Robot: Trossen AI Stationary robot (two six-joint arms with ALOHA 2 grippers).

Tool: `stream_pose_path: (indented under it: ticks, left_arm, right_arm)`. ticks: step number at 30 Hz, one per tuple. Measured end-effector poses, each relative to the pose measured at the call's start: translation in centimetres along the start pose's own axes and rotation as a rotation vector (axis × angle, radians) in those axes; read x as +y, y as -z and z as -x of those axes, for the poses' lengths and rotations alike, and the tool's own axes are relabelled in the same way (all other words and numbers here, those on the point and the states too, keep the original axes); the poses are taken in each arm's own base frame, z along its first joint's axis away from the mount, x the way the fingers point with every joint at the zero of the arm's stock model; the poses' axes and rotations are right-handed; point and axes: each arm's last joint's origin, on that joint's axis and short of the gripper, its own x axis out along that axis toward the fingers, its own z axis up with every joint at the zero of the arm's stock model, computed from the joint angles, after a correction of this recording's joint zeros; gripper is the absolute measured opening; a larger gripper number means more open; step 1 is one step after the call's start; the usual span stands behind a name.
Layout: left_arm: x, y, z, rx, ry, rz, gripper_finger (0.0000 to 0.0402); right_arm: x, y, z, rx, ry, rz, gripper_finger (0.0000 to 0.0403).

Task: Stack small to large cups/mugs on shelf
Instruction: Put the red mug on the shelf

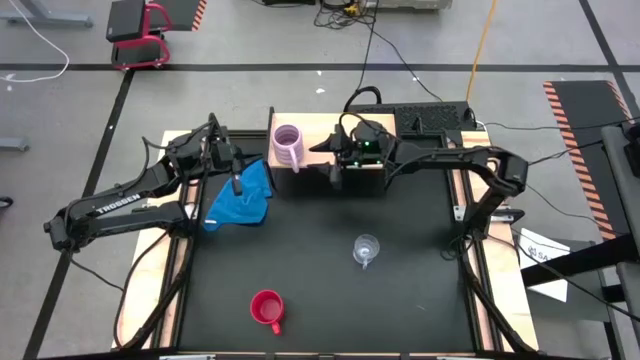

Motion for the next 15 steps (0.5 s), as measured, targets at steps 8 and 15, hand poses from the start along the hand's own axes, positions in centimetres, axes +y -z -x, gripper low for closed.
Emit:
stream_pose_path:
  ticks: [8,15]
  left_arm:
    - [0.0,-0.1,0.0,-0.007,-0.003,-0.002,0.0031]
    - [0.0,-0.1,0.0,-0.005,-0.003,-0.001,0.0031]
  right_arm:
    - [1.6,-2.5,2.4,-0.023,-0.024,0.095,0.0242]
    - [2.4,-3.4,4.6,0.036,-0.032,0.092,0.0241]
